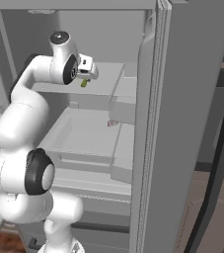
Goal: Take the lemon wedge from the fridge and place it on the plate with fish on the dining counter.
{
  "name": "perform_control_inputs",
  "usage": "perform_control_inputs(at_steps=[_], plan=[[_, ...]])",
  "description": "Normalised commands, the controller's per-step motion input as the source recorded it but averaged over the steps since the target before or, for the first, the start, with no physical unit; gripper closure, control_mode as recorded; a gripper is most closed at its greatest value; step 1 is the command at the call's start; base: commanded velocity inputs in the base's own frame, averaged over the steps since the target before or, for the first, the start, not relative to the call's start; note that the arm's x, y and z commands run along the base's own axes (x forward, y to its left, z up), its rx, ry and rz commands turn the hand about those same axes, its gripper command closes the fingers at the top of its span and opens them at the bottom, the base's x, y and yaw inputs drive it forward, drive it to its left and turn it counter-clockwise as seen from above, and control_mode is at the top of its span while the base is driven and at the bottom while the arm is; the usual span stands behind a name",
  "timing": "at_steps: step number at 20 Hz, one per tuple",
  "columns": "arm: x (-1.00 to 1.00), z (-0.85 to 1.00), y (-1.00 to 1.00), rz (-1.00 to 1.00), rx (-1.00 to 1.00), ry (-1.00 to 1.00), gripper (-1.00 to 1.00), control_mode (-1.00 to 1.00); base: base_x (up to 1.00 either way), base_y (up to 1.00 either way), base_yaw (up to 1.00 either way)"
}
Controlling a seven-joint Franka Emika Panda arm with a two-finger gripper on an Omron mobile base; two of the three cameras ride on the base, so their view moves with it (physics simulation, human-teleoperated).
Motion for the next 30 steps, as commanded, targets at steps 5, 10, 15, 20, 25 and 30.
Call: perform_control_inputs(at_steps=[5, 10, 15, 20, 25, 30], plan=[[0.00, 0.18, 0.00, 0.00, 0.00, -0.02, -1.00, -1.00, 0.00, 0.00, 0.00], [0.00, -0.38, -0.23, 0.01, 0.00, 0.00, -1.00, -1.00, 0.00, 0.00, 0.00], [0.00, -0.22, -0.09, 0.00, 0.00, -0.11, -1.00, -1.00, 0.00, 0.00, 0.00], [0.00, -0.12, 0.00, 0.00, 0.00, -0.22, -1.00, -1.00, 0.00, 0.00, 0.00], [0.01, 0.00, 0.00, 0.00, 0.00, 0.00, -1.00, -1.00, 0.00, 0.00, 0.00], [0.24, 0.00, 0.00, 0.00, 0.00, 0.08, -1.00, -1.00, 0.00, 0.00, 0.00]])
